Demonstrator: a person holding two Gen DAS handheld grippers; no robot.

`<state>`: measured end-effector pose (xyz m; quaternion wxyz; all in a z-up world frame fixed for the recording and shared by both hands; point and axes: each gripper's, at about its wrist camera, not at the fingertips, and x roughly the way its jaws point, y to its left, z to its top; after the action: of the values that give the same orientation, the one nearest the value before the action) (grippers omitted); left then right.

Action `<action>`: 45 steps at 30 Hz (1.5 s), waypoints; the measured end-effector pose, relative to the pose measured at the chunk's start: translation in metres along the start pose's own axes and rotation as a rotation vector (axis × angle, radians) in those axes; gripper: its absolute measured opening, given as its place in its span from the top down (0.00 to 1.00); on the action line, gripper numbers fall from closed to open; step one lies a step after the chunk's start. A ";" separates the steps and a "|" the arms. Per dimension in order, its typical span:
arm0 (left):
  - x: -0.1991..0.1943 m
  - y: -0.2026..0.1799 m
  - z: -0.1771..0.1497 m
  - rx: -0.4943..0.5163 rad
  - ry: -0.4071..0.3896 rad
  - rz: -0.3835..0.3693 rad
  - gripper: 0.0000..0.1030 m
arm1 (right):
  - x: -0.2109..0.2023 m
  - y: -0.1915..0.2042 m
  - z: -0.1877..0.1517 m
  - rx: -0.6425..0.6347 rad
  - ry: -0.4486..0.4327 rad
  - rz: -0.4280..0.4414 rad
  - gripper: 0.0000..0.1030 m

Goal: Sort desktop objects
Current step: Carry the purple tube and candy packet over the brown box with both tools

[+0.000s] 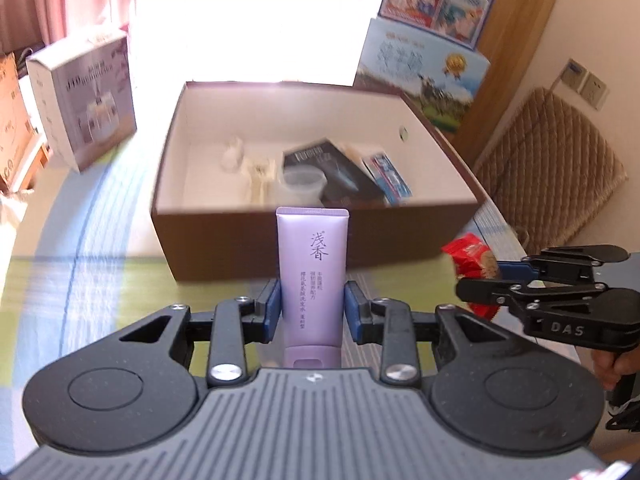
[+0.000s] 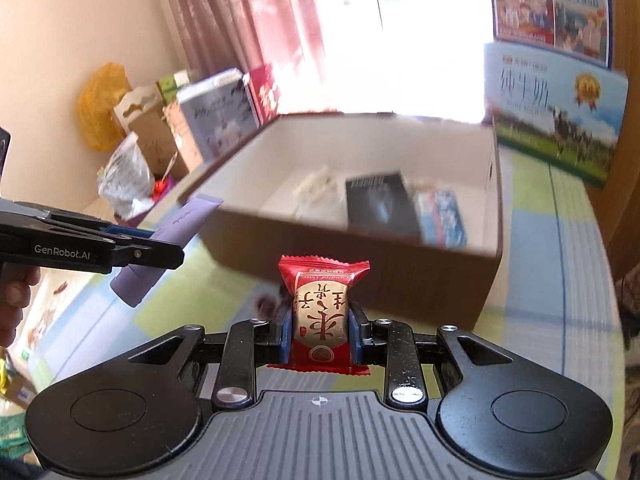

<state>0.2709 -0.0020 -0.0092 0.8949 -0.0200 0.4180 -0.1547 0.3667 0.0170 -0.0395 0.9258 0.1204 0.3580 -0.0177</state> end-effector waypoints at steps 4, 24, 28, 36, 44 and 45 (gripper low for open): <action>0.010 0.013 0.027 -0.015 -0.028 0.020 0.73 | 0.006 -0.010 0.028 -0.017 -0.032 -0.021 0.76; 0.115 0.064 0.105 -0.094 0.077 0.141 0.73 | 0.075 -0.079 0.094 0.037 0.033 -0.122 0.76; 0.127 0.066 0.107 -0.095 0.100 0.157 0.73 | 0.084 -0.085 0.096 0.045 0.060 -0.133 0.76; 0.148 0.064 0.105 -0.072 0.148 0.209 0.73 | 0.097 -0.089 0.093 0.045 0.101 -0.150 0.76; 0.157 0.055 0.105 -0.005 0.154 0.253 0.73 | 0.097 -0.092 0.090 0.045 0.118 -0.159 0.76; 0.158 0.054 0.105 0.003 0.155 0.256 0.72 | 0.097 -0.092 0.090 0.044 0.119 -0.160 0.76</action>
<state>0.4595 -0.0064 -0.0667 0.8723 0.0468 0.4849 -0.0411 0.4872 -0.0882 -0.0592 0.8956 0.1126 0.4204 -0.0920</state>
